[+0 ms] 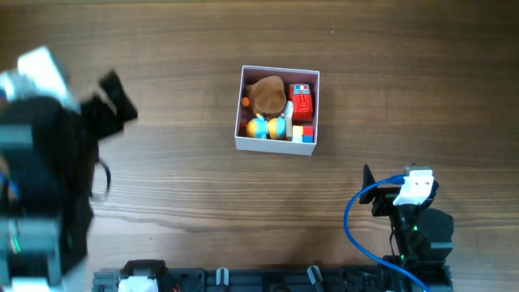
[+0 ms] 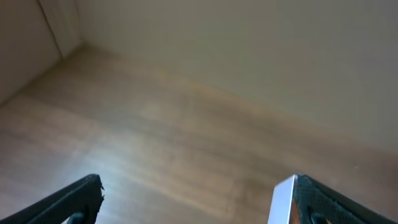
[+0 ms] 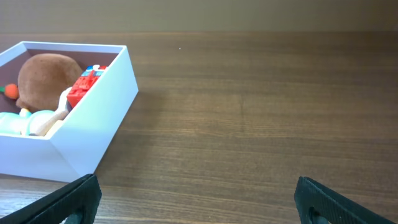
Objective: Pack container
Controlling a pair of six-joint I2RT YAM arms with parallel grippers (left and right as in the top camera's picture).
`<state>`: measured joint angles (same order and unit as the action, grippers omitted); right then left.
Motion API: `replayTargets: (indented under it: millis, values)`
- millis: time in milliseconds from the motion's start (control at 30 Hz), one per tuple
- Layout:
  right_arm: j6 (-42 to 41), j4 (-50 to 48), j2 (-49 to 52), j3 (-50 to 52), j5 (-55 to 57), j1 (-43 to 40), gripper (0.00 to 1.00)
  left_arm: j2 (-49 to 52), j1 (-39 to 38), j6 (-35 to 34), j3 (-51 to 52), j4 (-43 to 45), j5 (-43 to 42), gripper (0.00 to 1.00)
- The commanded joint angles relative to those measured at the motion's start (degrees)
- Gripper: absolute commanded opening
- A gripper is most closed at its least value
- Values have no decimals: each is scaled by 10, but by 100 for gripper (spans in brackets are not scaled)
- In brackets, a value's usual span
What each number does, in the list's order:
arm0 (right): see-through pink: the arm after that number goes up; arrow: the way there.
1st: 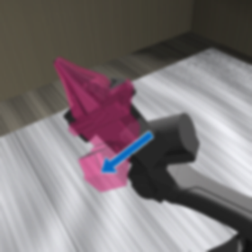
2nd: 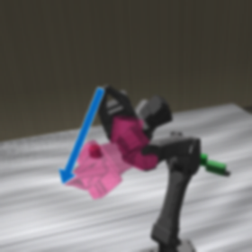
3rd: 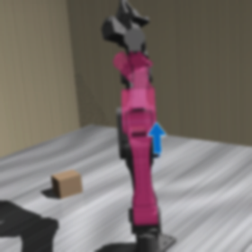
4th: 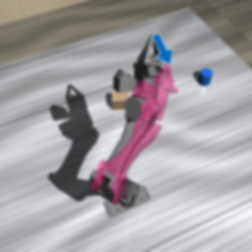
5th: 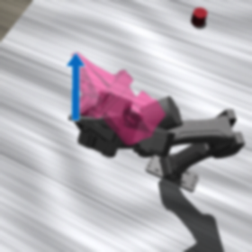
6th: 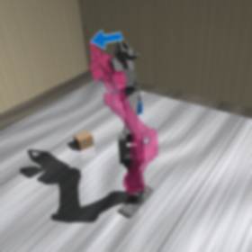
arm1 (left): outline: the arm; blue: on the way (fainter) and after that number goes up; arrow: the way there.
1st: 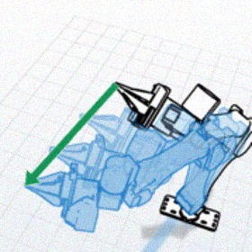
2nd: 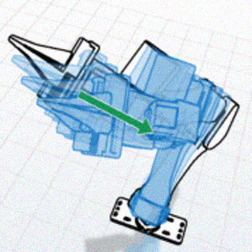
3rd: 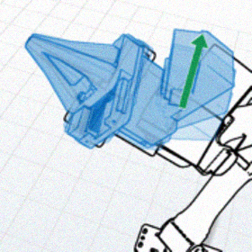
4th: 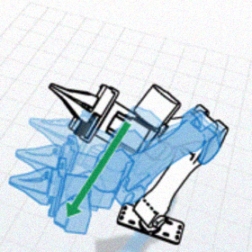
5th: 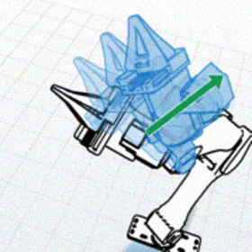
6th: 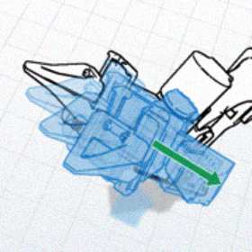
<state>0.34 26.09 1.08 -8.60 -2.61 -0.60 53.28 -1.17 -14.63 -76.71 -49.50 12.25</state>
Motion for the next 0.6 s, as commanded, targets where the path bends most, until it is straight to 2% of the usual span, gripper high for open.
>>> replayTargets:
  millis: [0, 100, 267, 433, 567]
  values:
    - [6, -3, -9, 4, -9, -2, 100, -94, 0, 7, 181, 51, -25, 100]
    - [6, -3, -9, 4, -9, -2, 100, -197, 0, 7, 335, 132, -55, 100]
    - [6, -3, -9, 4, -9, -2, 100, -322, 0, 6, 496, 206, -101, 100]
    - [6, -3, -9, 4, -9, -2, 100, -419, 0, -25, 587, 215, -107, 100]
    - [6, -3, -9, 4, -9, -2, 100, -455, 0, -25, 620, 218, -107, 100]
